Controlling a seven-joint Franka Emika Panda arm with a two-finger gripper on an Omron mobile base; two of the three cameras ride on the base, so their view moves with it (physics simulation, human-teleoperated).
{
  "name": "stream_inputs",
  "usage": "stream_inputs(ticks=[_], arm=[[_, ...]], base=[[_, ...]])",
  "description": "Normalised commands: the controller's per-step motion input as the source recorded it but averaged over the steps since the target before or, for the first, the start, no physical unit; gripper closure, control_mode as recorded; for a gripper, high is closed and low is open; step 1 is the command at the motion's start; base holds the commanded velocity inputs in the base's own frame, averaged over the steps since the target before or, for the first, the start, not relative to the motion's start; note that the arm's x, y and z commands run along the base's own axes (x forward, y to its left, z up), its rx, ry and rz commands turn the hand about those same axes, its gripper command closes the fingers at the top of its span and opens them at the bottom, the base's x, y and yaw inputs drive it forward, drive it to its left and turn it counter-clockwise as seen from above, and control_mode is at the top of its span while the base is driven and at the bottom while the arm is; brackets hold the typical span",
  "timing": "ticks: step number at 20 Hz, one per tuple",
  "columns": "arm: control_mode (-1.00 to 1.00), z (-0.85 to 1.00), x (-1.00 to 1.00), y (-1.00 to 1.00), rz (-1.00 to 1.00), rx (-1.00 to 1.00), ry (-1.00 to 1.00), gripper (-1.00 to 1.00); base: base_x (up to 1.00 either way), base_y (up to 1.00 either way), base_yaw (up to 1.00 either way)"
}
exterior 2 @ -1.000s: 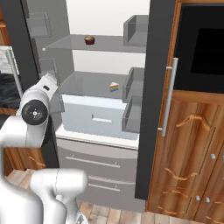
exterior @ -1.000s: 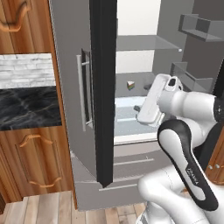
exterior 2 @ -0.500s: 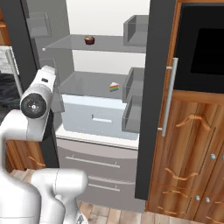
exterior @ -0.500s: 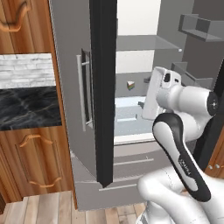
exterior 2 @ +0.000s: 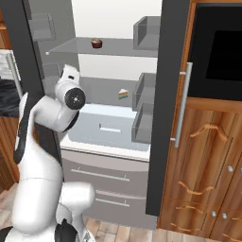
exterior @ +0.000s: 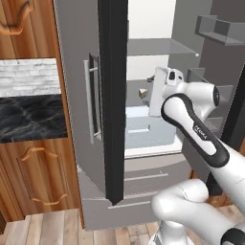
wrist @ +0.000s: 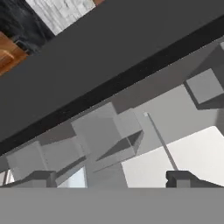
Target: Take the cupcake and cake from the fridge and place them on the empty tray on the dining counter.
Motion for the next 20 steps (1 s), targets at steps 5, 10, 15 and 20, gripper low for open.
stream_inputs(ticks=[5, 10, 15, 20], arm=[[-1.00, -0.28, 0.94, 0.22, 0.10, -0.02, -0.02, -1.00], [-1.00, -0.29, 0.89, 0.45, 0.13, -0.02, 0.00, -1.00], [-1.00, -0.12, -0.04, 0.74, 0.23, -0.03, -0.10, -1.00], [-1.00, -0.08, -0.43, 1.00, 0.36, -0.15, -0.25, -1.00]], base=[[0.00, 0.00, 0.00], [0.00, 0.00, 0.00], [0.00, 0.00, 0.00], [0.00, 0.00, 0.00]])
